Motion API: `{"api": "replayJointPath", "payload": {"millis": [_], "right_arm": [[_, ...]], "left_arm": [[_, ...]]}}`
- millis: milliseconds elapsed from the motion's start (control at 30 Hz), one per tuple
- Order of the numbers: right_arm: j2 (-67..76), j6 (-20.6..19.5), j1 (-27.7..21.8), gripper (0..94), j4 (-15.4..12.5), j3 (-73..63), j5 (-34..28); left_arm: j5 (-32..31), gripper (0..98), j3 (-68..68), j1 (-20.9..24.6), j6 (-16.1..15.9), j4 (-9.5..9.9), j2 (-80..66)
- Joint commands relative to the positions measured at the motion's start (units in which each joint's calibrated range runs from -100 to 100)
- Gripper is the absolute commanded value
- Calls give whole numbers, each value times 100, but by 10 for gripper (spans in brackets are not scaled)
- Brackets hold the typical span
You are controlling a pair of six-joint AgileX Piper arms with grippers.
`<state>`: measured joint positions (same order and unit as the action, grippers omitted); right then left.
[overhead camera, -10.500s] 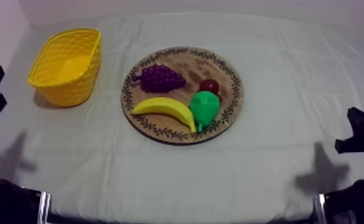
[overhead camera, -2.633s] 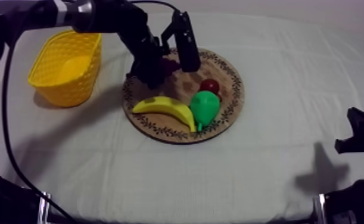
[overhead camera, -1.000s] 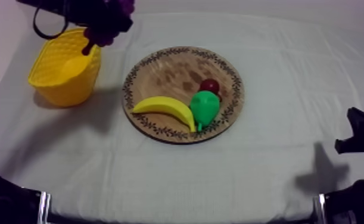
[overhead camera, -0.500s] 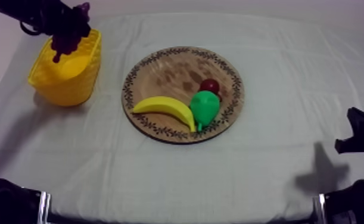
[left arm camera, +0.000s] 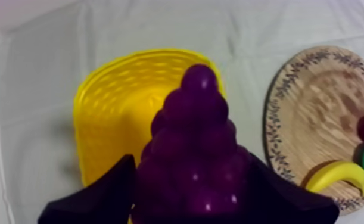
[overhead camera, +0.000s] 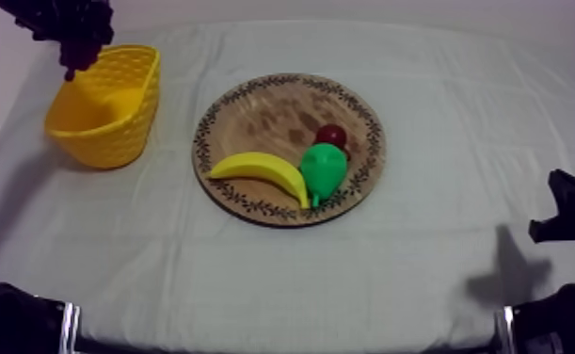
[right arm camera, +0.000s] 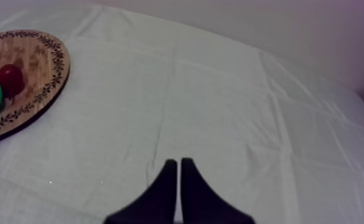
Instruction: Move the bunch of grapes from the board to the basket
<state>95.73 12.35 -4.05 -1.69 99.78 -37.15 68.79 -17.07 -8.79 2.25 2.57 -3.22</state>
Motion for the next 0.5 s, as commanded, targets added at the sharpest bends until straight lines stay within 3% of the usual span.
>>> {"api": "replayJointPath", "payload": {"millis": [0, 467], "right_arm": [[2, -6, -1, 5, 1, -1, -3], [2, -6, -1, 5, 1, -1, -3]], "left_arm": [[-127, 537, -61, 62, -16, 4, 166], [-1074, 537, -998, 271, -61, -5, 1086]]}}
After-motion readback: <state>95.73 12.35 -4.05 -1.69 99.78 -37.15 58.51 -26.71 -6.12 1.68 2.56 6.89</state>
